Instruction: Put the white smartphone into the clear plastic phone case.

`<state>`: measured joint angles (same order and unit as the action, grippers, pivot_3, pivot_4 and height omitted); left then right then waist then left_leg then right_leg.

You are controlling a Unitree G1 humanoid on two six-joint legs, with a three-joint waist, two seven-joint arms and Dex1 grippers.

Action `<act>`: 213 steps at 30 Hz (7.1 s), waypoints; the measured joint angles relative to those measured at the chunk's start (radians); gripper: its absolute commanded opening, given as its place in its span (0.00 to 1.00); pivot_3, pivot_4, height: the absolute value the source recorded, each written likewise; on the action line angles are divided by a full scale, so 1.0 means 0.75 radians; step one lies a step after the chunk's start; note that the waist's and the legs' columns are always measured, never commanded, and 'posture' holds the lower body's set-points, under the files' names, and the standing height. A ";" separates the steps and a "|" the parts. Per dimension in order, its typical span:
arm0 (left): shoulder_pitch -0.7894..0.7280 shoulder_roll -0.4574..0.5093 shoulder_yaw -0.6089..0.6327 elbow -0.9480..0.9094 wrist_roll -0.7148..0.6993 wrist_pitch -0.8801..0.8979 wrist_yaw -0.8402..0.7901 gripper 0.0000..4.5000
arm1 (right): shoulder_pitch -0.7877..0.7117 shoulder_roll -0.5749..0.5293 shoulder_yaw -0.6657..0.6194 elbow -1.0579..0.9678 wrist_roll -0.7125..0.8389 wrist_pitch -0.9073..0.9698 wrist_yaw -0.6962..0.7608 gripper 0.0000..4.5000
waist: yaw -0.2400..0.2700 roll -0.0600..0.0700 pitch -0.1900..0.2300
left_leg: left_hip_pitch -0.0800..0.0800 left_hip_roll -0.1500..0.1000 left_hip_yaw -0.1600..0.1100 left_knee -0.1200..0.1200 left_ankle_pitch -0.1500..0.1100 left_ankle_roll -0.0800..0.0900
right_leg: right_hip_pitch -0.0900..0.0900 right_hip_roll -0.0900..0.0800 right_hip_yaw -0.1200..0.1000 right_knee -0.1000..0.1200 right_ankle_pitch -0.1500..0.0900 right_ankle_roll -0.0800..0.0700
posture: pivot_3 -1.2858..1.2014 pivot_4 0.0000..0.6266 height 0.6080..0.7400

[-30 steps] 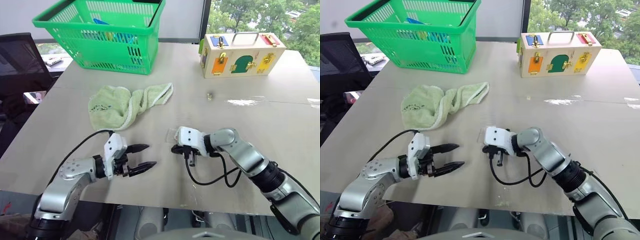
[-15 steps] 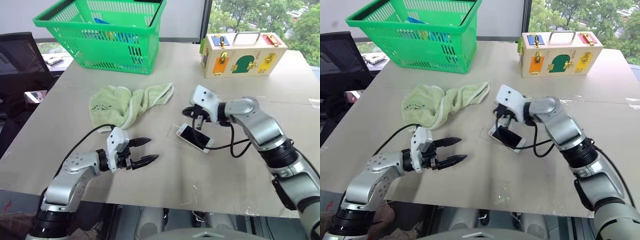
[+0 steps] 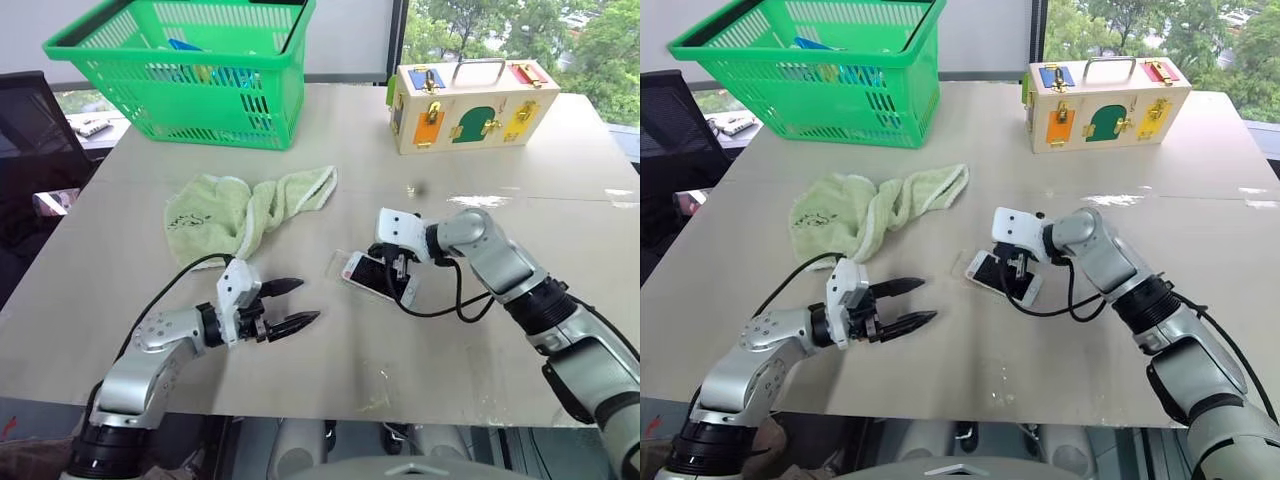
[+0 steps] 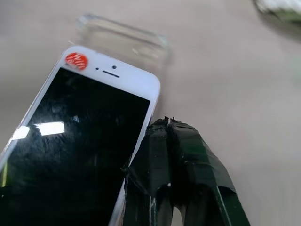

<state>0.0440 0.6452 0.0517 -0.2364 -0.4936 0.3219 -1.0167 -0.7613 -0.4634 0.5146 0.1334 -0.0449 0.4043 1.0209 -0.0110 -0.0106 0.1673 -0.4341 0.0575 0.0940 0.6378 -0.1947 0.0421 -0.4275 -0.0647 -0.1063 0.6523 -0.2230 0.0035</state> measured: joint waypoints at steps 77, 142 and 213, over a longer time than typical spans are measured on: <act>-0.073 0.095 0.051 0.062 -0.028 0.047 -0.097 0.82 | 0.287 -0.300 0.015 -0.643 0.308 0.515 0.142 0.00 | 0.002 -0.004 0.002 | -0.004 0.000 -0.001 -0.002 -0.001 -0.001 | -0.008 -0.014 -0.012 0.003 -0.004 -0.005 | 0.52 0.24 1.00; 0.013 0.091 0.101 -0.067 -0.128 0.106 -0.063 0.82 | 0.074 0.121 -0.175 -0.399 0.440 0.608 -0.166 0.00 | 0.001 -0.006 0.004 | -0.003 0.000 -0.003 -0.001 -0.001 -0.002 | -0.008 -0.010 -0.011 0.005 -0.002 -0.001 | 0.52 0.24 1.00; -0.145 0.056 0.056 0.094 -0.037 0.078 -0.036 0.30 | 0.238 0.192 -0.360 -0.512 0.407 0.729 -0.381 0.00 | 0.006 -0.001 -0.005 | -0.006 -0.002 -0.006 -0.002 -0.001 -0.002 | -0.009 -0.016 -0.018 0.005 -0.001 -0.001 | 0.52 0.24 1.00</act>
<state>-0.0649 0.6874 0.0933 -0.1657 -0.5215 0.3804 -1.0438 -0.5828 -0.3192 0.2447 -0.2502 0.2602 0.9510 0.7354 -0.0064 -0.0111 0.1635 -0.4385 0.0563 0.0899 0.6363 -0.1953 0.0407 -0.4340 -0.0765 -0.1197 0.6559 -0.2241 0.0026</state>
